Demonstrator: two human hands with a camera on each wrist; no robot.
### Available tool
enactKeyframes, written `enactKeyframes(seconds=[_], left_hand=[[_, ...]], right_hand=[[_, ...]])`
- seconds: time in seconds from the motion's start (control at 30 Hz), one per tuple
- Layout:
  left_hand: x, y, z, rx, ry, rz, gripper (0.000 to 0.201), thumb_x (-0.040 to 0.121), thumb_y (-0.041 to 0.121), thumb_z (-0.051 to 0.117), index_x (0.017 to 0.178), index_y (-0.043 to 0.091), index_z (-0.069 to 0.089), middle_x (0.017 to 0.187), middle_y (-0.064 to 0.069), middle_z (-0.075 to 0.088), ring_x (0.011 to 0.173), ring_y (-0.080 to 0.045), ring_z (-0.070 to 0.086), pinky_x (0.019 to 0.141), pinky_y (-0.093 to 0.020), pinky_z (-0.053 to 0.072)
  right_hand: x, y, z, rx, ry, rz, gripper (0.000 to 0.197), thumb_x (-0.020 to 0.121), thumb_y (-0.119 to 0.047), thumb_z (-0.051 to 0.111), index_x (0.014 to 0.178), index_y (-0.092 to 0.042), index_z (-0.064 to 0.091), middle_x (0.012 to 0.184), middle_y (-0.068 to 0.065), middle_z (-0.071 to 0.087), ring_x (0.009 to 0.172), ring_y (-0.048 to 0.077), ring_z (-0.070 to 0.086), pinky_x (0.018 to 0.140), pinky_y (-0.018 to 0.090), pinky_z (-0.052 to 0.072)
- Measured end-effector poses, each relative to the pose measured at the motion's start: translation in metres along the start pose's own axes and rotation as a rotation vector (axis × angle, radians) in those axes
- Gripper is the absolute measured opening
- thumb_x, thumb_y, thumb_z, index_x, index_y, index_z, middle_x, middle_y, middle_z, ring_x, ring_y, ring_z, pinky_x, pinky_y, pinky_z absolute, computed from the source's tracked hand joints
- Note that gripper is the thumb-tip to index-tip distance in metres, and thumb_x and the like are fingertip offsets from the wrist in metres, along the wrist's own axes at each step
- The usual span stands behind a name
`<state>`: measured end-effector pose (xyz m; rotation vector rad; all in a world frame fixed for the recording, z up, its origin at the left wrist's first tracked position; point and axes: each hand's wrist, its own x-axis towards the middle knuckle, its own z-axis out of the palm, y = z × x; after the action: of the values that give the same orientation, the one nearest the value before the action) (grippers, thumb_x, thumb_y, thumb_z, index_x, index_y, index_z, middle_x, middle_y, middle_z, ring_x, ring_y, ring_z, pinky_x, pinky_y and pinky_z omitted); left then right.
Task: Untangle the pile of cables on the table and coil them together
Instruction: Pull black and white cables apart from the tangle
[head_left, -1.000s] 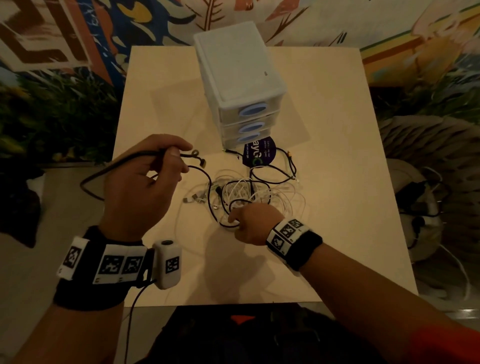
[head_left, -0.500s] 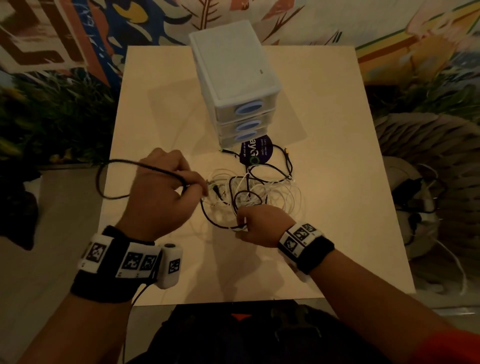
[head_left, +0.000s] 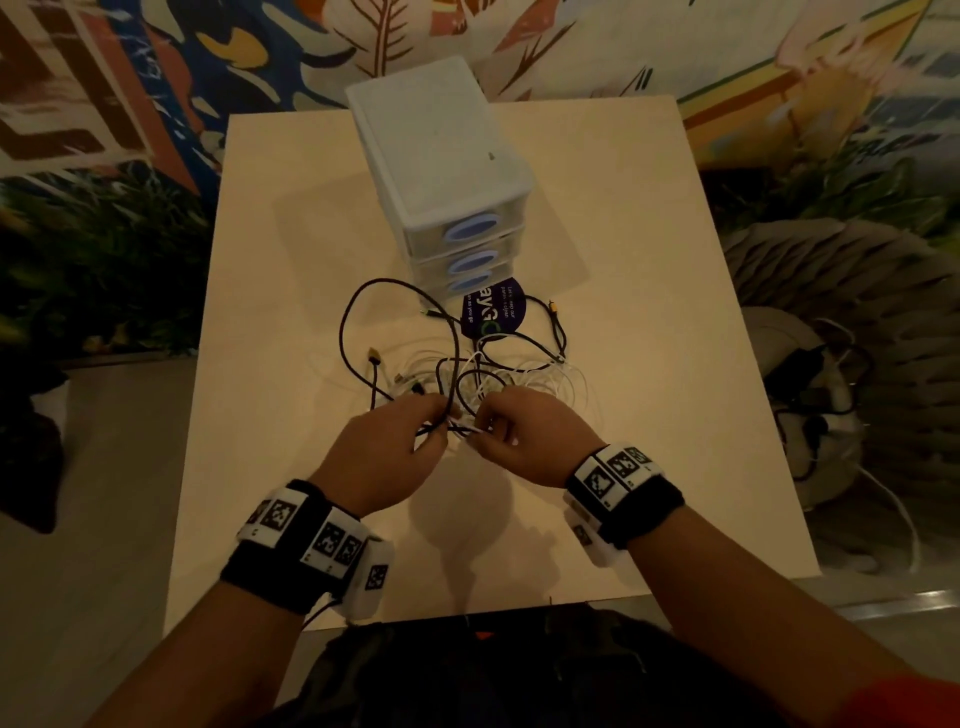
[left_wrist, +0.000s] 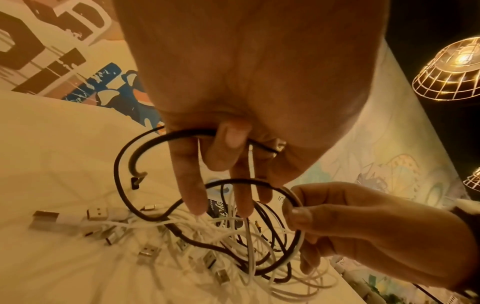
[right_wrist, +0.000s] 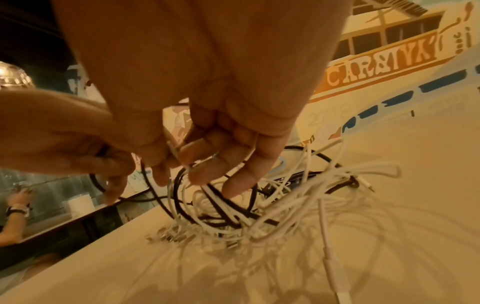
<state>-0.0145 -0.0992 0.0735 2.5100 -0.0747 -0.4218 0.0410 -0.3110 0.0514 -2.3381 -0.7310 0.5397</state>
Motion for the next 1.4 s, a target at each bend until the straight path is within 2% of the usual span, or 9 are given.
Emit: enactKeyframes(seconds=[0.1, 0.2, 0.37, 0.57, 0.77, 0.97, 1.1, 1.3, 1.4], left_hand=[[0.006, -0.001, 0.002, -0.03, -0.025, -0.007, 0.009, 0.099, 0.036, 0.056, 0.107, 0.036, 0.062, 0.103, 0.018, 0.062, 0.1, -0.011, 0.062, 0.08, -0.034, 0.048], [0.009, -0.002, 0.001, -0.061, -0.003, -0.005, 0.005, 0.098, 0.038, 0.058, 0.1, 0.042, 0.057, 0.098, 0.023, 0.058, 0.095, -0.002, 0.057, 0.076, -0.027, 0.043], [0.01, -0.012, 0.006, -0.118, 0.059, -0.032, 0.016, 0.1, 0.04, 0.058, 0.113, 0.034, 0.064, 0.107, 0.021, 0.062, 0.098, 0.0, 0.056, 0.078, -0.024, 0.043], [0.01, -0.024, 0.014, -0.139, 0.057, -0.006, 0.015, 0.098, 0.046, 0.055, 0.11, 0.039, 0.059, 0.106, 0.02, 0.056, 0.085, 0.001, 0.057, 0.076, -0.03, 0.047], [0.013, -0.033, 0.013, 0.005, 0.118, 0.106, 0.016, 0.099, 0.033, 0.063, 0.113, 0.027, 0.065, 0.106, 0.015, 0.06, 0.082, -0.003, 0.059, 0.072, -0.008, 0.039], [0.017, -0.035, 0.013, 0.058, 0.128, 0.122, 0.015, 0.101, 0.034, 0.06, 0.112, 0.025, 0.064, 0.104, 0.009, 0.07, 0.079, -0.015, 0.067, 0.07, -0.032, 0.051], [0.018, -0.019, 0.013, 0.093, 0.173, 0.189, 0.014, 0.1, 0.03, 0.062, 0.112, 0.022, 0.066, 0.097, 0.005, 0.074, 0.078, -0.02, 0.068, 0.063, -0.027, 0.039], [0.017, -0.018, 0.007, -0.026, 0.184, 0.112, 0.018, 0.102, 0.033, 0.057, 0.119, 0.033, 0.06, 0.103, 0.014, 0.07, 0.07, -0.008, 0.063, 0.065, -0.033, 0.051], [0.012, -0.036, 0.003, -0.208, 0.344, -0.026, 0.025, 0.103, 0.019, 0.052, 0.124, 0.033, 0.055, 0.078, 0.01, 0.062, 0.06, -0.007, 0.055, 0.055, -0.029, 0.042]], right_hand=[[-0.001, 0.001, -0.004, 0.089, -0.104, 0.053, 0.015, 0.09, -0.034, 0.066, 0.101, -0.023, 0.069, 0.084, -0.01, 0.062, 0.078, 0.011, 0.06, 0.072, 0.028, 0.051], [0.001, 0.004, -0.005, 0.116, -0.155, 0.087, 0.016, 0.096, -0.035, 0.06, 0.104, -0.023, 0.066, 0.088, -0.006, 0.067, 0.08, 0.014, 0.063, 0.077, 0.034, 0.054], [0.005, 0.009, -0.008, 0.179, -0.195, 0.134, 0.015, 0.099, -0.041, 0.056, 0.101, -0.027, 0.061, 0.073, -0.014, 0.067, 0.066, 0.002, 0.068, 0.068, 0.026, 0.049], [0.006, 0.01, -0.011, 0.22, -0.175, 0.145, 0.007, 0.096, -0.036, 0.064, 0.094, -0.03, 0.063, 0.074, -0.012, 0.073, 0.066, 0.001, 0.07, 0.074, 0.024, 0.053], [0.002, 0.023, -0.027, 0.219, -0.052, 0.145, 0.005, 0.097, -0.032, 0.063, 0.096, -0.03, 0.068, 0.077, -0.009, 0.074, 0.066, 0.003, 0.068, 0.073, 0.032, 0.057], [-0.005, 0.036, -0.029, 0.063, -0.034, 0.094, 0.005, 0.092, -0.04, 0.064, 0.09, -0.035, 0.064, 0.084, -0.013, 0.062, 0.075, 0.004, 0.058, 0.07, 0.029, 0.048], [0.006, 0.016, -0.031, 0.049, -0.049, -0.027, 0.026, 0.089, -0.056, 0.065, 0.09, -0.031, 0.07, 0.088, -0.011, 0.063, 0.083, 0.005, 0.059, 0.074, 0.023, 0.047], [0.031, -0.006, -0.039, 0.06, -0.096, 0.066, 0.027, 0.101, -0.045, 0.054, 0.077, -0.033, 0.054, 0.073, -0.007, 0.062, 0.071, 0.013, 0.06, 0.066, 0.032, 0.045], [0.02, 0.005, -0.049, 0.139, -0.104, 0.146, 0.018, 0.102, -0.042, 0.053, 0.09, -0.037, 0.066, 0.071, -0.012, 0.065, 0.07, 0.005, 0.062, 0.072, 0.032, 0.051]])
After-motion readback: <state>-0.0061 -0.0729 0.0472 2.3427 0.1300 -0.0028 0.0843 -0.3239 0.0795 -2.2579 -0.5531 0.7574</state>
